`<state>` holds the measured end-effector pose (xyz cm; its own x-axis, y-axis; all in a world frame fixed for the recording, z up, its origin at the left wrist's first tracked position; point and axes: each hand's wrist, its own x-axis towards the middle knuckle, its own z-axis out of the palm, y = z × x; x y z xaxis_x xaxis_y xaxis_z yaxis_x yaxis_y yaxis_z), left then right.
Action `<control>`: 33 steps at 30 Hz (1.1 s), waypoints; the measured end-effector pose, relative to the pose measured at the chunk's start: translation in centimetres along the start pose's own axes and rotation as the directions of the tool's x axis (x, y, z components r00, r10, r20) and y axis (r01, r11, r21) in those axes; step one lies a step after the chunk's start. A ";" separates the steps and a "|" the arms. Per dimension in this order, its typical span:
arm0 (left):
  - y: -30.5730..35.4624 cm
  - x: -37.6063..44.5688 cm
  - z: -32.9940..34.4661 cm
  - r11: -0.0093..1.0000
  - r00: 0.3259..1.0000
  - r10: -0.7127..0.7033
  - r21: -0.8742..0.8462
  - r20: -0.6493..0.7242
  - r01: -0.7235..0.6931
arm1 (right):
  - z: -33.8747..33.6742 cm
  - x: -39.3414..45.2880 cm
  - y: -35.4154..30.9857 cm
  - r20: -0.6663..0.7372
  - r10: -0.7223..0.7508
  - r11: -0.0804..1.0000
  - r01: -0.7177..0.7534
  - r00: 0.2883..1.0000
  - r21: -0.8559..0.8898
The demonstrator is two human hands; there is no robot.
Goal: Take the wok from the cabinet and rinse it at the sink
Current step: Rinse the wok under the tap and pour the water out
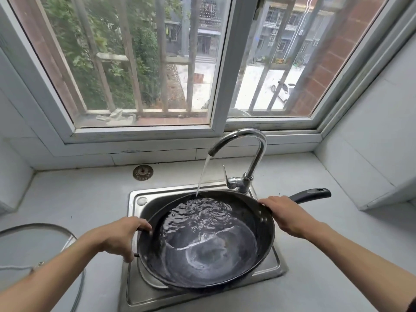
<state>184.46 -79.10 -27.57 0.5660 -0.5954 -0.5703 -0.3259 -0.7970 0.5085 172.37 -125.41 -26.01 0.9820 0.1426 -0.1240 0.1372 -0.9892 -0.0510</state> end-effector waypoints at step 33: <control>-4.4 -1.9 1.8 0.915 0.653 0.246 -0.050 -0.717 -0.400 | -2.3 -0.6 0.7 0.022 -0.135 0.990 0.136 0.991 -0.032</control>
<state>183.48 -74.62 -29.91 0.8321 -0.5113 0.2150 -0.4864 -0.4864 0.7258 172.19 -126.29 -23.73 0.9513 0.2757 -0.1380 0.2734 -0.9612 -0.0356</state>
